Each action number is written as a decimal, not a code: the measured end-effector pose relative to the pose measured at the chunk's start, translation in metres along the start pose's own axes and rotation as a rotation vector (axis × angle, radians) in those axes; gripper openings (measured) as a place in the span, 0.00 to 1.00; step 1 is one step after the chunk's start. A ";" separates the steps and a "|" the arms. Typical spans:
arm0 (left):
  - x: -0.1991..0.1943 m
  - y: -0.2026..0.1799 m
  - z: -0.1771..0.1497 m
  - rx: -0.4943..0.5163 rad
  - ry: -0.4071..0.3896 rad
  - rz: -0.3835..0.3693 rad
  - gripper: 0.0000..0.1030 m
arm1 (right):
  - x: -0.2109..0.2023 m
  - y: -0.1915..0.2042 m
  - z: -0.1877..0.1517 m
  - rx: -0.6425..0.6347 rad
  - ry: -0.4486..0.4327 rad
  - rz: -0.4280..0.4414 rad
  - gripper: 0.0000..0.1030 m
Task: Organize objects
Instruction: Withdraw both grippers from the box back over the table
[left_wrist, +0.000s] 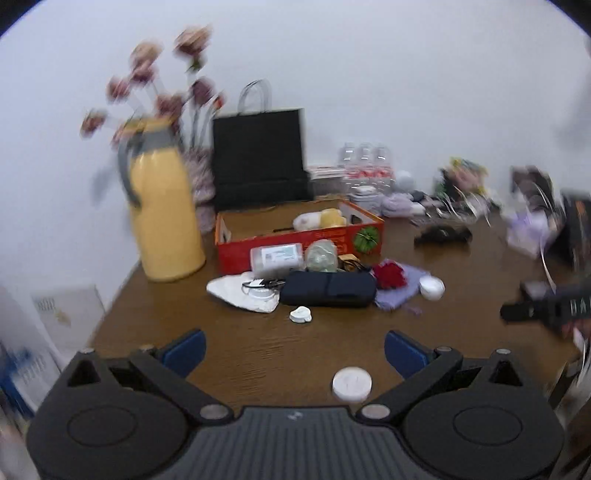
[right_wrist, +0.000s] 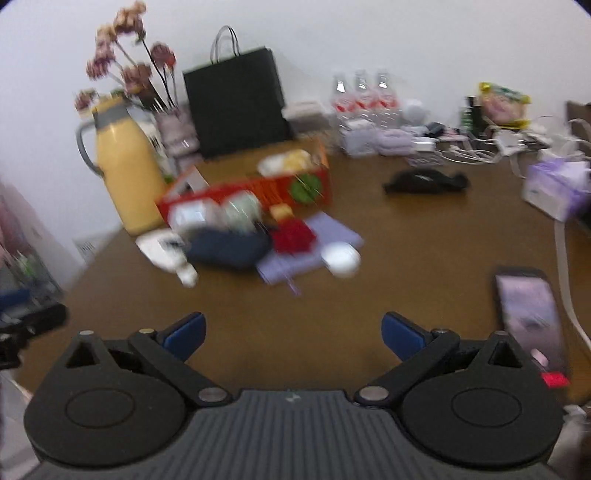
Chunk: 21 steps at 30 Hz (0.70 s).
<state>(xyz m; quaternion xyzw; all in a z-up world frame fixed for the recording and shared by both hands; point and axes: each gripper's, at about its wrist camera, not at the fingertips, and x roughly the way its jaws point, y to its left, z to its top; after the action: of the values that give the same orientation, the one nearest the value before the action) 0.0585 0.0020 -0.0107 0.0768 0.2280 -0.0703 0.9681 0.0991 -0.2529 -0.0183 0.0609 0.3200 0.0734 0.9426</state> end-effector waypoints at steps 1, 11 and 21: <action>-0.006 -0.004 -0.003 0.023 -0.012 0.001 1.00 | -0.005 0.000 -0.005 0.016 -0.015 -0.017 1.00; 0.026 -0.014 -0.009 0.013 0.058 -0.056 1.00 | 0.002 0.007 -0.009 -0.011 -0.085 0.021 1.00; 0.126 0.020 0.017 -0.034 0.041 -0.039 0.88 | 0.072 -0.010 0.009 -0.011 -0.055 0.002 1.00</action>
<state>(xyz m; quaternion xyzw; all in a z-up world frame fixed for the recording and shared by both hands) 0.1811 0.0052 -0.0501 0.0572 0.2507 -0.0838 0.9627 0.1621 -0.2511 -0.0552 0.0578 0.2934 0.0745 0.9513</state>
